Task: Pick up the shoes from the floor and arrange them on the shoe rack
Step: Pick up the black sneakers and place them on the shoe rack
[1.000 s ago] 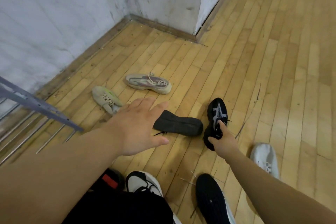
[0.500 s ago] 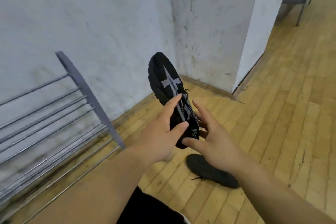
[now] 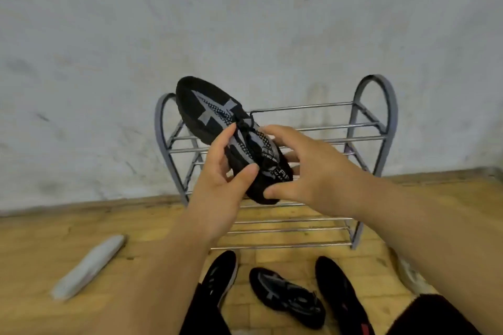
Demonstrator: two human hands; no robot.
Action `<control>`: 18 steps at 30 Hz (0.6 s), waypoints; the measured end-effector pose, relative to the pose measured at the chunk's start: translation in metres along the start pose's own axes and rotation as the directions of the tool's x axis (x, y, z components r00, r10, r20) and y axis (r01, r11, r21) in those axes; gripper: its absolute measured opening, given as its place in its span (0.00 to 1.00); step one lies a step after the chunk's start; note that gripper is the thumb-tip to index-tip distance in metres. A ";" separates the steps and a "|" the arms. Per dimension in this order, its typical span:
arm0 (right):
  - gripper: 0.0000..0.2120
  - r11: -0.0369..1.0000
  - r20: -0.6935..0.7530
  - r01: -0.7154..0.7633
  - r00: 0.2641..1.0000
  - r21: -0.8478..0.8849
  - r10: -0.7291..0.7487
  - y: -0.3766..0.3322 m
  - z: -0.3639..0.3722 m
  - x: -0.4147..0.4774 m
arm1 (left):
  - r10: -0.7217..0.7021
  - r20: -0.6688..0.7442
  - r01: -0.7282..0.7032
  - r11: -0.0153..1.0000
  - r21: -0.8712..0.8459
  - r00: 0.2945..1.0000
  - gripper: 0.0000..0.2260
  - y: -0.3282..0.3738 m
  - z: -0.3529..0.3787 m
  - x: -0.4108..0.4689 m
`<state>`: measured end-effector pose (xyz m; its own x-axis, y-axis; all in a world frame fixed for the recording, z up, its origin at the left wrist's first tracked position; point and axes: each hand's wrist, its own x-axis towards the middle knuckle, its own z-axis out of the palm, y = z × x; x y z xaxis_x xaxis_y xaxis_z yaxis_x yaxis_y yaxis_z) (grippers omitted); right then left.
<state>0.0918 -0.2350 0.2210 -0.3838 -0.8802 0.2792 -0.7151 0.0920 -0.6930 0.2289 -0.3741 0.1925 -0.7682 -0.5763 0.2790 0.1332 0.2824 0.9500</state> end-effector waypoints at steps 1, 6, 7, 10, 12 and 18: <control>0.37 1.000 0.002 0.008 1.000 0.027 -0.008 0.001 0.022 0.004 | -0.058 -0.043 0.056 0.998 -0.040 0.997 0.28 -0.008 -0.016 -0.004; 0.28 0.978 -0.066 -0.055 0.995 0.199 0.070 0.018 0.099 0.004 | -0.181 -0.039 0.182 0.983 0.035 0.983 0.27 -0.030 -0.059 -0.003; 0.29 0.978 -0.045 -0.081 0.995 0.194 0.091 0.020 0.104 0.004 | -0.201 -0.022 0.202 0.978 0.046 0.979 0.27 -0.033 -0.063 -0.005; 0.32 0.955 -0.022 -0.130 0.990 0.267 0.141 0.020 0.111 0.008 | -0.269 0.006 0.269 0.962 -0.048 0.963 0.28 -0.042 -0.076 -0.006; 0.33 0.955 -0.018 -0.129 0.990 0.268 0.139 0.018 0.118 0.016 | -0.275 0.004 0.275 0.960 -0.059 0.961 0.28 -0.048 -0.084 -0.003; 0.39 0.956 0.044 -0.127 0.992 0.263 0.120 0.024 0.125 0.028 | -0.268 -0.031 0.269 0.962 0.044 0.963 0.29 -0.061 -0.104 0.000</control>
<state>0.1371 -0.3155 0.1287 -0.4403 -0.8827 0.1645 -0.4813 0.0773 -0.8732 0.2859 -0.4715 0.1489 -0.7561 -0.6542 0.0180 -0.1067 0.1504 0.9828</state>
